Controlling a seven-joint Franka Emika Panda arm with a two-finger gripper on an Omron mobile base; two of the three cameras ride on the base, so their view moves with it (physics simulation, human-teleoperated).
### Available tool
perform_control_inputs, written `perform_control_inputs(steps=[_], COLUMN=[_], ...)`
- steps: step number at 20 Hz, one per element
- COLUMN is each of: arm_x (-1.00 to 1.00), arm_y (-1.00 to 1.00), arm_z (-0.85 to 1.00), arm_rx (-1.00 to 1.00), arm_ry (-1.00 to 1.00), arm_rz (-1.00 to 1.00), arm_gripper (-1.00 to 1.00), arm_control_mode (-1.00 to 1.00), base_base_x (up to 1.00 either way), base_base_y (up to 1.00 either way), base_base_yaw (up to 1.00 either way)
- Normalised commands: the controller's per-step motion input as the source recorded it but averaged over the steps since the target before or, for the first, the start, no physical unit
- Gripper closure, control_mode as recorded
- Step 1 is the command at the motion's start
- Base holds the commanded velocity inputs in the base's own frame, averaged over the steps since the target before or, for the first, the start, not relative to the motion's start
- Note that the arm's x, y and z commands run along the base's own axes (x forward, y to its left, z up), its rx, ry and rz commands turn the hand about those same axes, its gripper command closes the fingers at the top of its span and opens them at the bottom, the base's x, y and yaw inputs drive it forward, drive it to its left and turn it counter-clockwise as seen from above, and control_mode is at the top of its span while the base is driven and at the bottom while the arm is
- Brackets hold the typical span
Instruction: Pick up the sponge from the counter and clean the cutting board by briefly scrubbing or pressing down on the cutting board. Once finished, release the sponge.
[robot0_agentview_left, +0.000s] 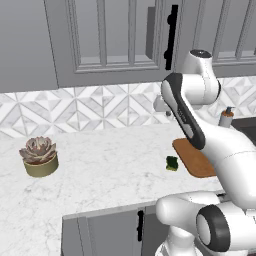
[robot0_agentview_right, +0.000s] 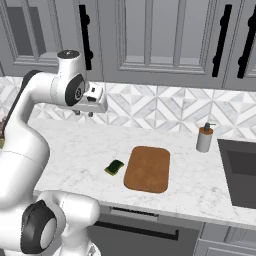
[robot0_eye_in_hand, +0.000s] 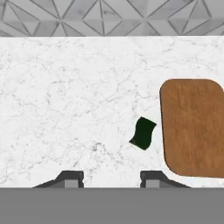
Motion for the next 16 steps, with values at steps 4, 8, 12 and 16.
perform_control_inputs(steps=[4,8,12,16], arm_x=[-0.08,-0.04,0.00,0.09], arm_y=[0.00,0.00,-0.22,-0.43], arm_z=[0.00,-0.61,-0.91,-0.99], arm_rx=[0.00,0.00,0.06,0.20], arm_ry=[0.00,0.00,0.01,0.07], arm_rz=[0.00,-0.05,-0.42,-0.44], arm_gripper=[-1.00,-1.00,-1.00,-1.00], arm_control_mode=[-1.00,-1.00,-1.00,-1.00], base_base_x=[0.00,0.00,0.00,0.00], base_base_y=[0.00,0.00,0.00,0.00], base_base_yaw=[0.00,0.00,0.00,0.00])
